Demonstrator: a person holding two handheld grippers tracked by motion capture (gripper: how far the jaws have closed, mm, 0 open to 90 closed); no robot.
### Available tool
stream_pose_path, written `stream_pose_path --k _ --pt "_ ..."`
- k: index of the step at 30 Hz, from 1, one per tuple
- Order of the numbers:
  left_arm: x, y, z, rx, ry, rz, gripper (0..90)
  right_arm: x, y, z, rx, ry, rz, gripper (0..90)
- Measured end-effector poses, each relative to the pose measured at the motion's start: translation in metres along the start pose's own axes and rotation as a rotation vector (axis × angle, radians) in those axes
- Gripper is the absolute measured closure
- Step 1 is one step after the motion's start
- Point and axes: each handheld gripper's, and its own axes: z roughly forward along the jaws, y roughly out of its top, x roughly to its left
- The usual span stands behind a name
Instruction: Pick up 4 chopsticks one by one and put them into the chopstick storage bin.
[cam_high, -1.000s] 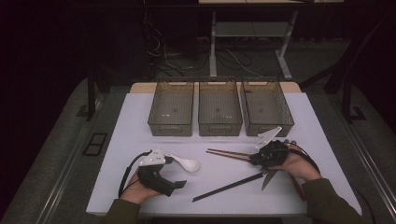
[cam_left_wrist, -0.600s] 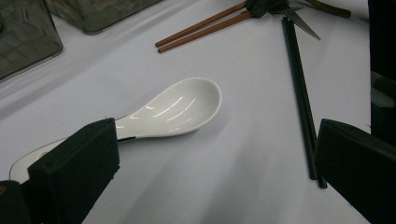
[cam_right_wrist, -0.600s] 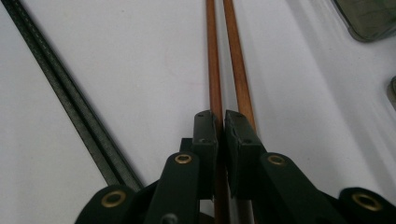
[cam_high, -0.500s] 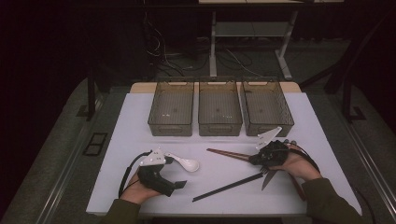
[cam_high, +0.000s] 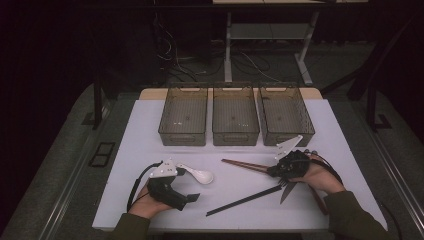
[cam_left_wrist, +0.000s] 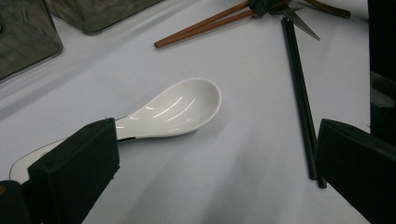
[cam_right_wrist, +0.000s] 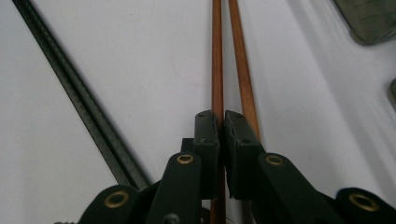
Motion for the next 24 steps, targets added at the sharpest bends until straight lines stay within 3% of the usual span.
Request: stream_pose_path --k 9,15,17,24 --pt "0.000 0.000 0.000 0.000 -0.001 0.002 0.0 -0.003 -0.002 -0.010 -0.051 0.016 0.049 83.9" --pt "0.000 0.000 -0.001 0.000 -0.003 0.004 0.0 -0.004 -0.001 -0.020 -0.120 0.020 0.095 83.9" --pt "0.000 0.000 -0.001 -0.002 -0.003 0.004 0.0 -0.003 0.000 -0.023 -0.148 0.026 0.137 83.9" --pt "0.001 0.000 0.000 -0.004 -0.004 0.000 0.0 -0.005 0.003 -0.034 -0.231 0.023 0.180 83.9"
